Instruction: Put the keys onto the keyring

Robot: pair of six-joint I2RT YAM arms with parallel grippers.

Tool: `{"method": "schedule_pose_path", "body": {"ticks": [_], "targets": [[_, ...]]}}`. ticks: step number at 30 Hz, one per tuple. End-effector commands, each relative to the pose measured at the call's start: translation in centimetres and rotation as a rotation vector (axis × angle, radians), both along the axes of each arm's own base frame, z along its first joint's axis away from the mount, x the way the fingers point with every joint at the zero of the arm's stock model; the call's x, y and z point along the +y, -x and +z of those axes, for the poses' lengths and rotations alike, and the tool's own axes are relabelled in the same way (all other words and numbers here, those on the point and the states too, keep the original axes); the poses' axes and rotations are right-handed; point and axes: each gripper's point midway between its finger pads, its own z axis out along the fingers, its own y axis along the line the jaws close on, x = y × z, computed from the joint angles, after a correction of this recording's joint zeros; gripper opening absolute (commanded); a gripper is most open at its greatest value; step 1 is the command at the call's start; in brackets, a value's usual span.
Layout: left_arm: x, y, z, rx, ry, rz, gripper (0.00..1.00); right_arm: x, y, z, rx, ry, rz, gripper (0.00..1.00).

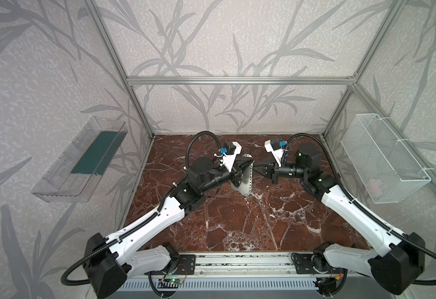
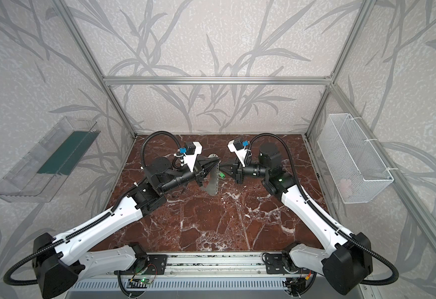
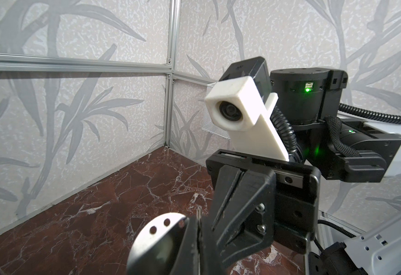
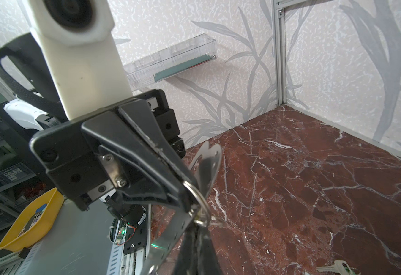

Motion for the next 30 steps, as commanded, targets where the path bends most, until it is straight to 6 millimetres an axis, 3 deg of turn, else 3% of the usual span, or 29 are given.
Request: {"method": "schedule_pose_path", "body": {"ticks": [1,11,20,30], "targets": [[0.5,0.4,2.1,-0.045,0.066,-0.006,0.0,0.9,1.8,1.5,-0.052,-0.01,0.096,0.0],[0.1,0.5,1.9,-0.03,0.099,-0.035,0.0,1.4,1.9,1.1,-0.066,0.024,0.089,0.02],[0.2,1.8,2.5,-0.06,0.143,-0.102,0.0,0.9,1.4,-0.3,-0.066,0.084,0.041,0.22],[0.5,2.2,2.9,-0.075,0.165,-0.123,0.0,-1.3,1.0,-0.2,-0.084,0.117,-0.024,0.31]]}}
